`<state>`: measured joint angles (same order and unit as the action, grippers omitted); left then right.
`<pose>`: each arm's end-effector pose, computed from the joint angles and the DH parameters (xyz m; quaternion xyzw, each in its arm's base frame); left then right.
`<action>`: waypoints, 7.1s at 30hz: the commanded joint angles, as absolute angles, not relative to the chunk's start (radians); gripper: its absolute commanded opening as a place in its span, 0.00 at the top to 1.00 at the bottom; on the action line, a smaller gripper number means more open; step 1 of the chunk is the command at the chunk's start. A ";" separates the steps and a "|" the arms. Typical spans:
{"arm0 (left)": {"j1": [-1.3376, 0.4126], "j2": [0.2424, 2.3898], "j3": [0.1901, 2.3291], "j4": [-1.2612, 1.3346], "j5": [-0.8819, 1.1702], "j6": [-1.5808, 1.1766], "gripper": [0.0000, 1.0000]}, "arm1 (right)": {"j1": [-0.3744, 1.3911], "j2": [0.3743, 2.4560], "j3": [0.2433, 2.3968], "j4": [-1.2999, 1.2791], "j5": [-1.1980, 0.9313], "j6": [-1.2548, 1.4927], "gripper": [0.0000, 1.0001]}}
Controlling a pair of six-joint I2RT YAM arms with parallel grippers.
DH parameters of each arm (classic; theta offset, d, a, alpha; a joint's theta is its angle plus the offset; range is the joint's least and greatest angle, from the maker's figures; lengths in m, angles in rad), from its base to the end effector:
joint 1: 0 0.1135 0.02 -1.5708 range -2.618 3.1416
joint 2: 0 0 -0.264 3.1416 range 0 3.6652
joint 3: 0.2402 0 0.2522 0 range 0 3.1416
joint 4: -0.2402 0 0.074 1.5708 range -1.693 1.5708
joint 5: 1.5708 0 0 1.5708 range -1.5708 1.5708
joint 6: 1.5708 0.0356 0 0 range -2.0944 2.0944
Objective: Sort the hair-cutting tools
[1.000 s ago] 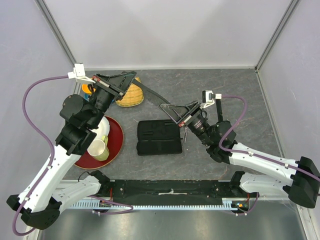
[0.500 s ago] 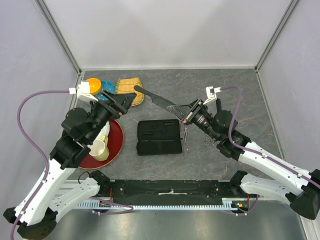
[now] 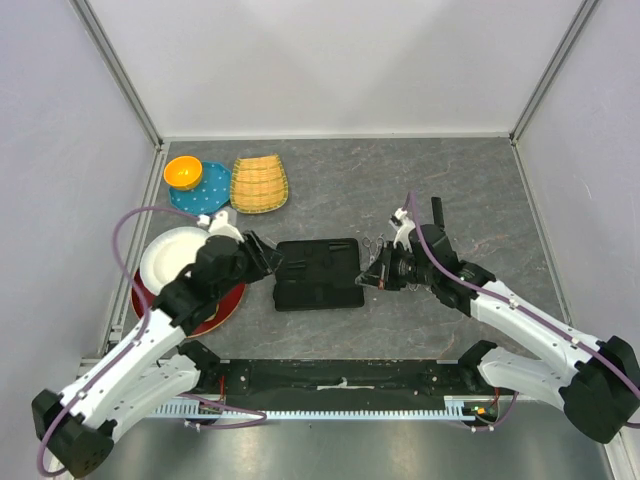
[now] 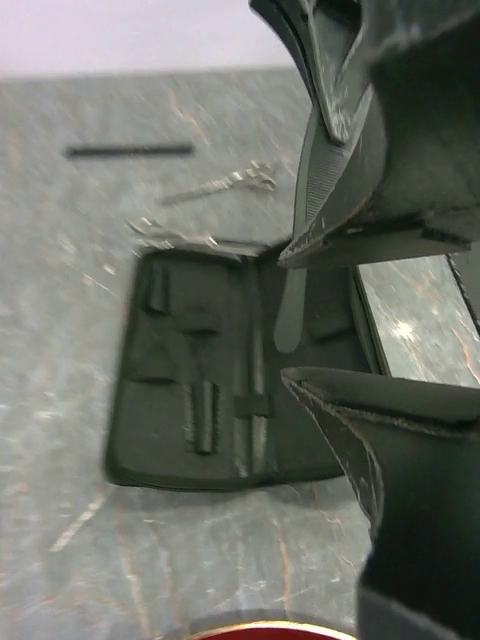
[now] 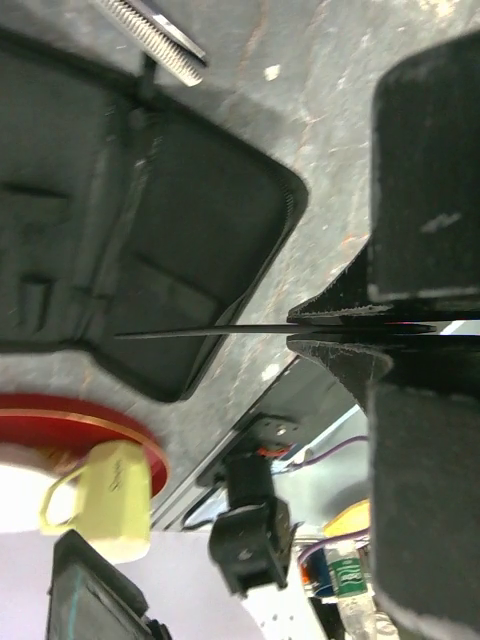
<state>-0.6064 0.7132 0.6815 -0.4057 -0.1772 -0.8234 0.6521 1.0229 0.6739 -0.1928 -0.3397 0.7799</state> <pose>0.1399 -0.0894 0.2922 -0.1382 0.8303 -0.2942 0.4528 0.1719 0.1462 0.2560 -0.0282 0.8616 0.4294 0.2693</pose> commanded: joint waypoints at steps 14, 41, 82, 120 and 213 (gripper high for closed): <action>-0.611 0.891 0.365 -0.095 0.112 -0.919 0.64 | 0.640 1.045 0.537 -0.302 -0.394 0.761 1.00; -0.644 0.999 0.364 -0.264 -0.037 -0.928 0.71 | 0.560 0.991 0.632 -0.388 -0.321 0.770 1.00; -0.644 1.074 0.400 -0.252 -0.035 -0.896 0.73 | 0.534 1.428 0.541 0.136 -0.489 0.752 1.00; -0.646 1.089 0.383 -0.224 -0.017 -0.887 0.73 | 0.629 1.701 0.538 0.460 -0.451 0.856 0.86; -0.578 1.163 0.943 -0.419 0.268 -0.466 0.29 | 0.011 1.976 1.413 -0.741 -0.040 0.152 0.42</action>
